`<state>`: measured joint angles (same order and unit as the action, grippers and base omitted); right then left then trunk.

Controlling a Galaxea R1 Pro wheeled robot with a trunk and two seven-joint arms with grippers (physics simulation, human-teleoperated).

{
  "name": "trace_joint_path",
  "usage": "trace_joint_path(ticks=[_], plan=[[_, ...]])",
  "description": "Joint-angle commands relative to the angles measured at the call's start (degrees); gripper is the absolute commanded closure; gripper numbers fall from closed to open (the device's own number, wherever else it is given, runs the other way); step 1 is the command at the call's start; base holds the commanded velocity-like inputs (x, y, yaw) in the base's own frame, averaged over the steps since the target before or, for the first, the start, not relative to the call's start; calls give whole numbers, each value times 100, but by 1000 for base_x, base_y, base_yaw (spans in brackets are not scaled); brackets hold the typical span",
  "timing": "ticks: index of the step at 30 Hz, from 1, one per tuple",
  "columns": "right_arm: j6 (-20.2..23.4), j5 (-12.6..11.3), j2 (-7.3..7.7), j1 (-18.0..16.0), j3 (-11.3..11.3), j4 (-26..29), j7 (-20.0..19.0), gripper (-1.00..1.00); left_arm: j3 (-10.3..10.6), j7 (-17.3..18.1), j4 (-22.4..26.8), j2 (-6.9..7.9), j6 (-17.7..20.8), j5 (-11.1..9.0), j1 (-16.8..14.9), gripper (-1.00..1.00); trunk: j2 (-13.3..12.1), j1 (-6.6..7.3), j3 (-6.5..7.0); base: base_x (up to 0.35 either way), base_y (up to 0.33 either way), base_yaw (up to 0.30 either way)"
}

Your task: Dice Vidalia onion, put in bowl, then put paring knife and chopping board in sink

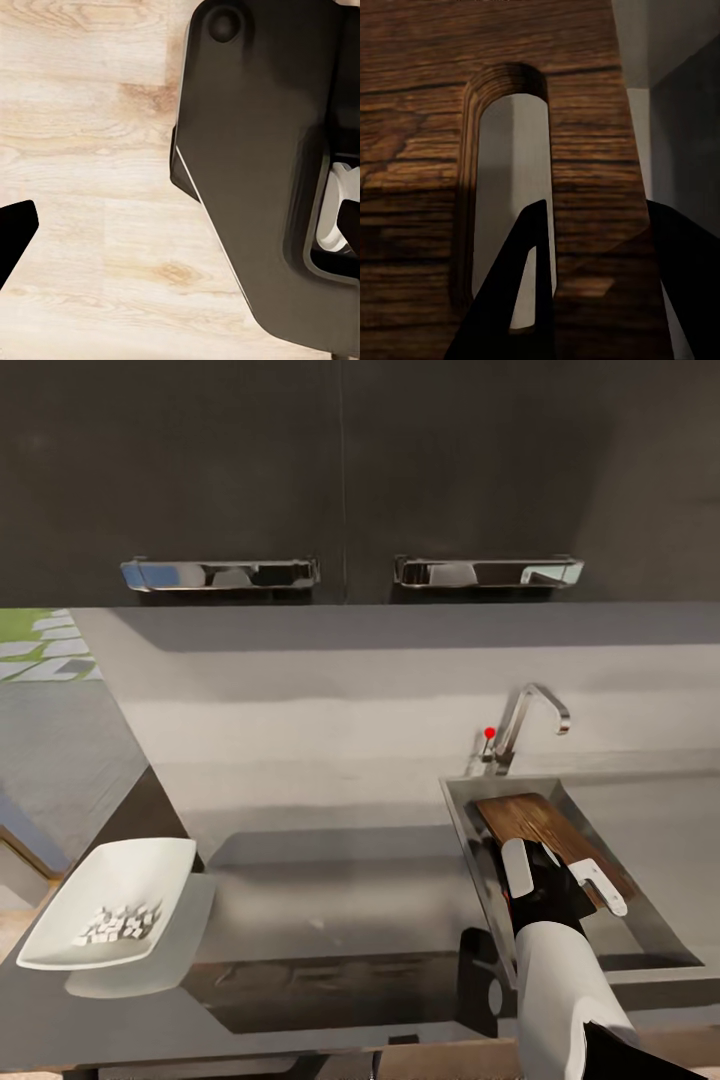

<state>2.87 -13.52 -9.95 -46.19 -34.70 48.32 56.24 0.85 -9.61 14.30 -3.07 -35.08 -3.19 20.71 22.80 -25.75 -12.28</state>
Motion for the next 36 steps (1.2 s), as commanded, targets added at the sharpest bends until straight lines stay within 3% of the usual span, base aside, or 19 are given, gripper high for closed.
trace_joint_path(ticks=[1, 16, 33, 34, 36], plan=[[30, -2, -5, -6, -10, 11, 10, 100, 11, -1, 11, -1, -7, -32, 3, -100, 12, -3, -20, 0, 0, 0], [30, -12, -5, -4, -10, -95, 10, 100, 11, 0, 11, -1, 1, -32, 3, -100, 12, -3, -153, 0, 0, 0], [30, -22, -5, -4, -19, -95, 1, 100, 11, 0, 11, -1, 2, -32, 3, -100, 12, -3, -166, 0, 0, 0], [30, -23, -5, -4, -19, -95, 1, -100, 11, -1, 11, -1, 2, -32, 3, -100, 12, -3, -166, 0, 0, 0], [31, -26, -5, -4, -19, -95, 1, -100, 11, -1, 11, -1, 2, -32, 3, -100, 12, -3, -166, 0, 0, 0]])
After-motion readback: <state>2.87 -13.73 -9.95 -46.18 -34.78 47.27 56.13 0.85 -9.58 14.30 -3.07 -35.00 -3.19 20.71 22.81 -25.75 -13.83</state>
